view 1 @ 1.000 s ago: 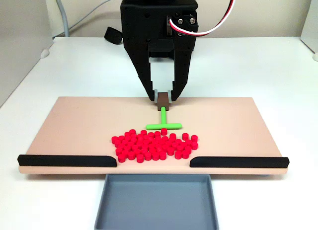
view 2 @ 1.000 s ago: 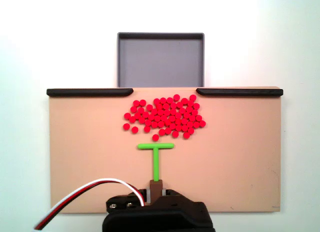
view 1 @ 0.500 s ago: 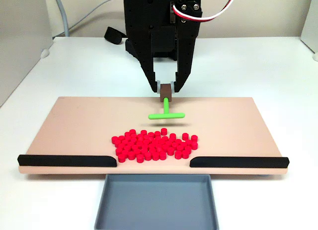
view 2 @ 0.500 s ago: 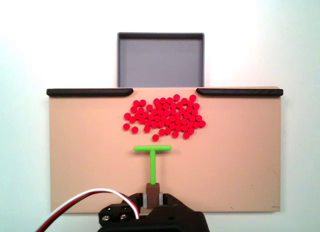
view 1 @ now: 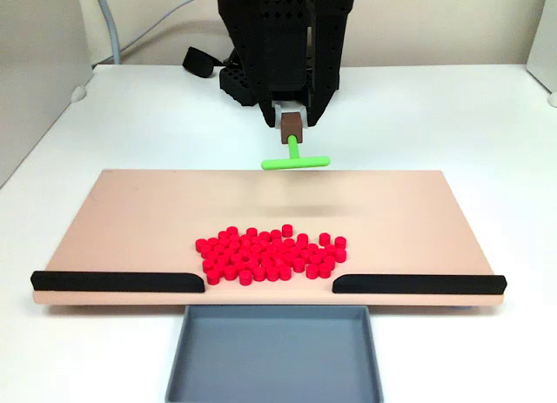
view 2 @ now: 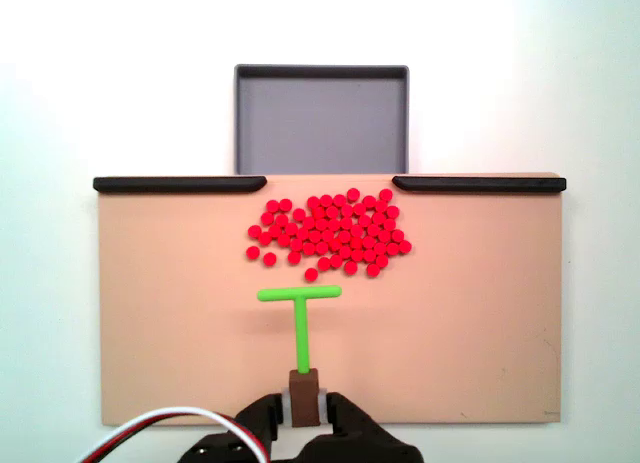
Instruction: Grasp a green tool by the dark brown handle.
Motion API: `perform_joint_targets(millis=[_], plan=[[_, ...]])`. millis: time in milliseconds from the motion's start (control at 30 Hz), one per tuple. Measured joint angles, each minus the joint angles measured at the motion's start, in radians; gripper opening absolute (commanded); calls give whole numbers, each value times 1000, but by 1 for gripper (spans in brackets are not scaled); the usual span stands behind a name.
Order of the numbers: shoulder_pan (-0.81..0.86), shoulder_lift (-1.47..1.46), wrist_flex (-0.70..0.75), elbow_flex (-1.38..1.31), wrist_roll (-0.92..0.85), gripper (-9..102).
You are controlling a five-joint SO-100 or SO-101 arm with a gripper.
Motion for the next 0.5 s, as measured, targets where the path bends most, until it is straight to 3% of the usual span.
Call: perform_joint_targets(millis=[500], plan=[[40,-12,6,-9,-54,0]])
